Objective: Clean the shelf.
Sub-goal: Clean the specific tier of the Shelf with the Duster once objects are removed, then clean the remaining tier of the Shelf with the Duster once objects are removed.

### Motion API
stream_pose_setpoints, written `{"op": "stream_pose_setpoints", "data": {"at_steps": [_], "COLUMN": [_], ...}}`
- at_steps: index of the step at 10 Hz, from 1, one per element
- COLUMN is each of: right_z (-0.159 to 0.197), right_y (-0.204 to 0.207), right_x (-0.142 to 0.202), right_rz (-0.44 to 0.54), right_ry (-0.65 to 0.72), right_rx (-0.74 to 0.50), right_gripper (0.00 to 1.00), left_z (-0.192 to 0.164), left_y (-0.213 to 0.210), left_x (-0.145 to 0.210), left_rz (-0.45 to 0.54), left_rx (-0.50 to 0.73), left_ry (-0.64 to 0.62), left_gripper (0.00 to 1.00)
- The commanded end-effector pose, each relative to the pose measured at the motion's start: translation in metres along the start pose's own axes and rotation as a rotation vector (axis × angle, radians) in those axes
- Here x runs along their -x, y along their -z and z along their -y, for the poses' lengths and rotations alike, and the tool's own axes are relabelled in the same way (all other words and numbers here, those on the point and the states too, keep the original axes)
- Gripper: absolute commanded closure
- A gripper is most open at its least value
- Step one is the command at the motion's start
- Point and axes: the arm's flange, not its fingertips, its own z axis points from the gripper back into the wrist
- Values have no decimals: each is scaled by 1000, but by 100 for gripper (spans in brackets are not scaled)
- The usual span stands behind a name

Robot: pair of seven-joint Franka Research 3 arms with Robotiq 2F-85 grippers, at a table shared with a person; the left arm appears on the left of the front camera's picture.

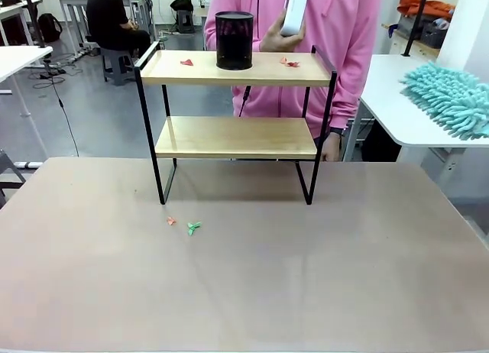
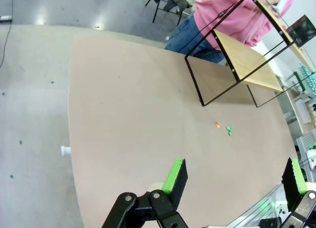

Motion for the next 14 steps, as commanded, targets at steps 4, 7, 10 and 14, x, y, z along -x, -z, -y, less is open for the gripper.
{"op": "stream_pose_setpoints", "data": {"at_steps": [4,7,10,14], "right_z": [3,3,3,3], "right_y": [-7,-7,-7,-7], "right_x": [4,4,4,4], "right_rz": [-19,-19,-19,-19], "right_ry": [-44,-44,-44,-44], "right_rx": [-45,-45,-45,-45], "right_gripper": [100,100,100,100], "left_z": [1,1,1,1], "left_y": [0,0,0,0], "left_x": [-2,-2,-2,-2], "left_rz": [20,20,20,20], "left_rx": [16,16,16,16], "left_ry": [20,20,20,20], "left_gripper": [0,0,0,0]}}
